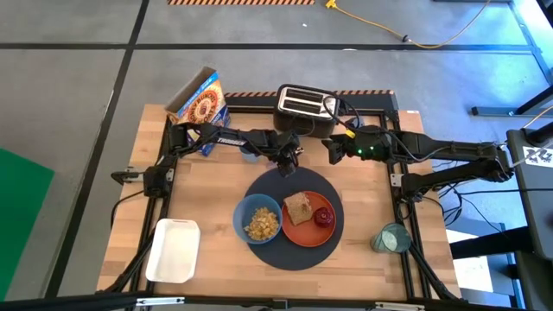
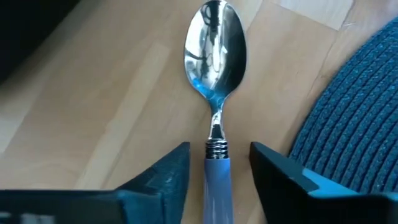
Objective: Arrange a breakfast setting
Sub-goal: Put the purple spoon on the black table mat to the top left of the orange plate
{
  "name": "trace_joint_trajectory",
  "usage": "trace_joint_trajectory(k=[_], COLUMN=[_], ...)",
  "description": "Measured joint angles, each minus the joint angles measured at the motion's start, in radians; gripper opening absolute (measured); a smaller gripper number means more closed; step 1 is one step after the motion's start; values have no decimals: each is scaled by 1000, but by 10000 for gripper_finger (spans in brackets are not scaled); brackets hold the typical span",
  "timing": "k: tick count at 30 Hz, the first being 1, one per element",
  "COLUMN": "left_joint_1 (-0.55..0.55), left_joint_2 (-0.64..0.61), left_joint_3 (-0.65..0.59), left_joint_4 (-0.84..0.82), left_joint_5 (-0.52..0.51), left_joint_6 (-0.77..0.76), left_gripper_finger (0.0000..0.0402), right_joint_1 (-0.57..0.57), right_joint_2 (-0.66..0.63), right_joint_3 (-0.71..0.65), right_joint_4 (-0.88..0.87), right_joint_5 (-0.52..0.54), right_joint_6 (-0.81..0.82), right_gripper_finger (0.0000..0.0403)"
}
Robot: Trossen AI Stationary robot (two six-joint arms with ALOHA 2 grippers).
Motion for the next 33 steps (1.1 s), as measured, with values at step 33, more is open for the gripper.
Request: trace_joint_trajectory(k=[33], left_joint_1=[-204], left_joint_2=[-39], left_joint_3=[205], left_joint_4=[-409], left_joint_5=[58], left_joint_6=[240], left_gripper_finger=[49], right_joint_1=[0], right_joint_2=[-119], right_joint_3=[61], right_joint_4=[-216], right_joint_5=[36], right_joint_6=[-4], right_gripper_finger=[188])
